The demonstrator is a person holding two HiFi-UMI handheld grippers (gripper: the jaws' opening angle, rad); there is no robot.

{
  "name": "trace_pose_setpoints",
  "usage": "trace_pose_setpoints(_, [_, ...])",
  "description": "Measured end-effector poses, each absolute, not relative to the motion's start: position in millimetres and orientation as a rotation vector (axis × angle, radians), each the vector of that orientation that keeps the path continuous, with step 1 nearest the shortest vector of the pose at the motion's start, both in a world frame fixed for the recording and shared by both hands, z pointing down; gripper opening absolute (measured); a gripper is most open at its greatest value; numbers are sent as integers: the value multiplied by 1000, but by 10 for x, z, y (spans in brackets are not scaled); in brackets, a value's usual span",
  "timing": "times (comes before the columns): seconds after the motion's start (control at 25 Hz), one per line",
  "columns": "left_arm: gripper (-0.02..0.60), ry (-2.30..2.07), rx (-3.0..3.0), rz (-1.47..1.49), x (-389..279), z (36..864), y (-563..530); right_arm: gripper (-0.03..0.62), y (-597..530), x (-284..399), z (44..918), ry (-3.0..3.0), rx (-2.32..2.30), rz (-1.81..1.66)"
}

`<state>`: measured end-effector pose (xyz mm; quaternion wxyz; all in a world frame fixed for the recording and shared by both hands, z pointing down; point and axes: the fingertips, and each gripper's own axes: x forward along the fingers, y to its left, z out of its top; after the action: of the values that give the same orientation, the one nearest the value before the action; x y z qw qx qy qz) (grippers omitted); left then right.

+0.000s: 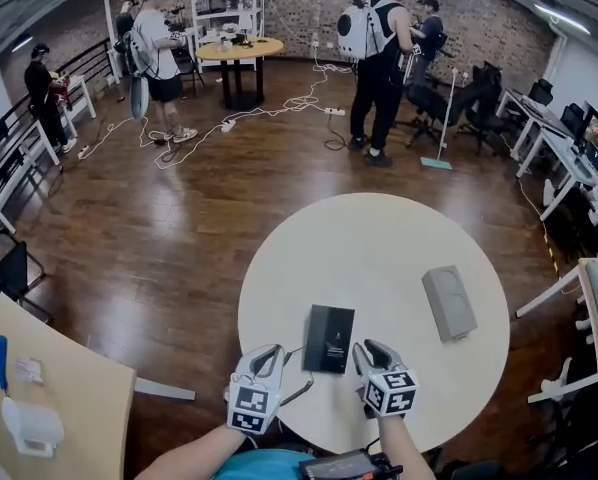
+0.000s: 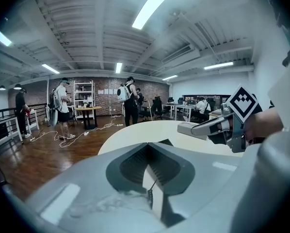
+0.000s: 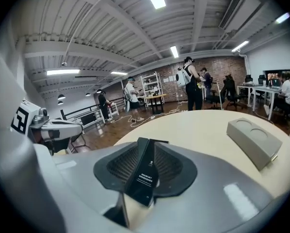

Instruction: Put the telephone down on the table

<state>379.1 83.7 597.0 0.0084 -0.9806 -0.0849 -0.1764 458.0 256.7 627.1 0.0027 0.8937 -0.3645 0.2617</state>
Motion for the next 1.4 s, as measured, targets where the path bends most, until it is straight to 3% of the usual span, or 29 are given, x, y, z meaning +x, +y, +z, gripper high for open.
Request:
trace_pose_setpoints(0.44, [12, -129, -3052, -698, 3794, 6305, 660, 211, 2395, 4965, 7233, -1567, 2655, 1399])
trace_pose_setpoints(1.04, [12, -36, -3062, -764, 3780, 6447, 520, 236, 2179, 4988, 7661, -1849, 2496, 1667])
trace_pose_setpoints(1.4, [12, 20, -3062, -784, 3688, 6499, 406, 201, 2031, 5031, 7691, -2024, 2471, 1852])
